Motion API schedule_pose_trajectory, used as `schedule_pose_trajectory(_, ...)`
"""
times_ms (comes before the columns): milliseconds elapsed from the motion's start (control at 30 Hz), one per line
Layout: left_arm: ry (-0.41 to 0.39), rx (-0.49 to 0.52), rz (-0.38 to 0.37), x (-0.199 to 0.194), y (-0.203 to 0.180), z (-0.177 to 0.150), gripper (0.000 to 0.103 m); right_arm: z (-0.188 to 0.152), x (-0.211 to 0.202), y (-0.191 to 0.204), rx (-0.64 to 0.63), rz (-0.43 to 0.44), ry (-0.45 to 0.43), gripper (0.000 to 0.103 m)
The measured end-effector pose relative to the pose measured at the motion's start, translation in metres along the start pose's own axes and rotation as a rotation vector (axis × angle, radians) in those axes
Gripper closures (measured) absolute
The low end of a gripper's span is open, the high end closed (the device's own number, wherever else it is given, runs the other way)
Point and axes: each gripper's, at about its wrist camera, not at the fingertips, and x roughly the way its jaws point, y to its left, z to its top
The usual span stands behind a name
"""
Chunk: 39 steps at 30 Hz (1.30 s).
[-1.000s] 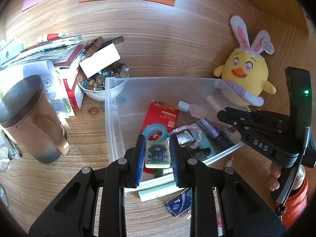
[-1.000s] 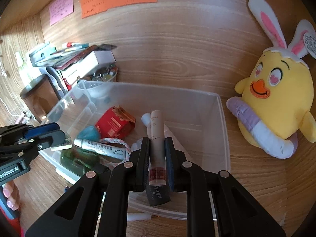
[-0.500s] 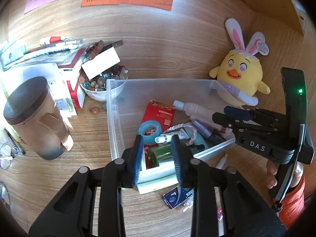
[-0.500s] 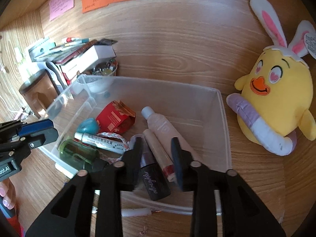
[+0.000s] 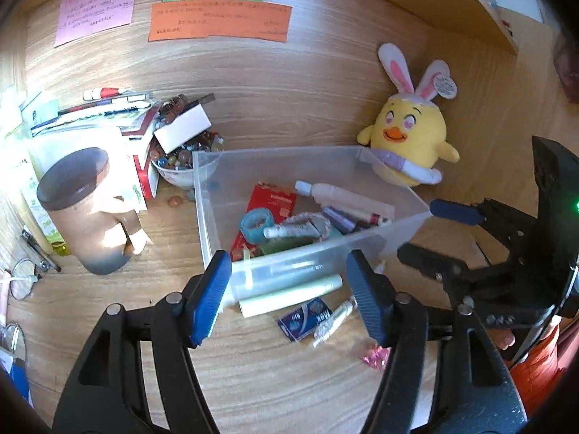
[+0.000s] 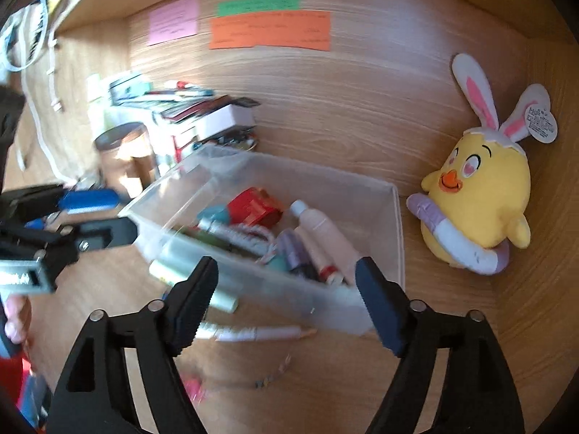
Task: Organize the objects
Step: 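Withdraw both open grippers from the box back to the desk, then grasp the white pen with the left gripper while the right gripper grasps the pink hair tie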
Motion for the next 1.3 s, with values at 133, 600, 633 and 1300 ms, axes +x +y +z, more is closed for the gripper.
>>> schedule_pose_trajectory(133, 0.032, 0.006, -0.001, 0.002, -0.003, -0.015, 0.038, -0.022, -0.005, 0.010, -0.017, 0.046, 0.042, 0.026)
schedule_pose_trajectory(600, 0.205, -0.049, -0.089, 0.033, -0.002, -0.061, 0.056, -0.079, 0.012, 0.057, -0.103, 0.167, 0.211, 0.031)
schedule_pose_trajectory(633, 0.211, -0.048, -0.094, 0.034, -0.003, -0.062, 0.058, -0.081, 0.013, 0.058, -0.092, 0.157, 0.212, 0.039)
schedule_pose_trajectory(1300, 0.281, 0.045, -0.144, 0.062, -0.035, -0.063, 0.090, -0.087, -0.014, 0.024, 0.025, 0.069, 0.136, 0.079)
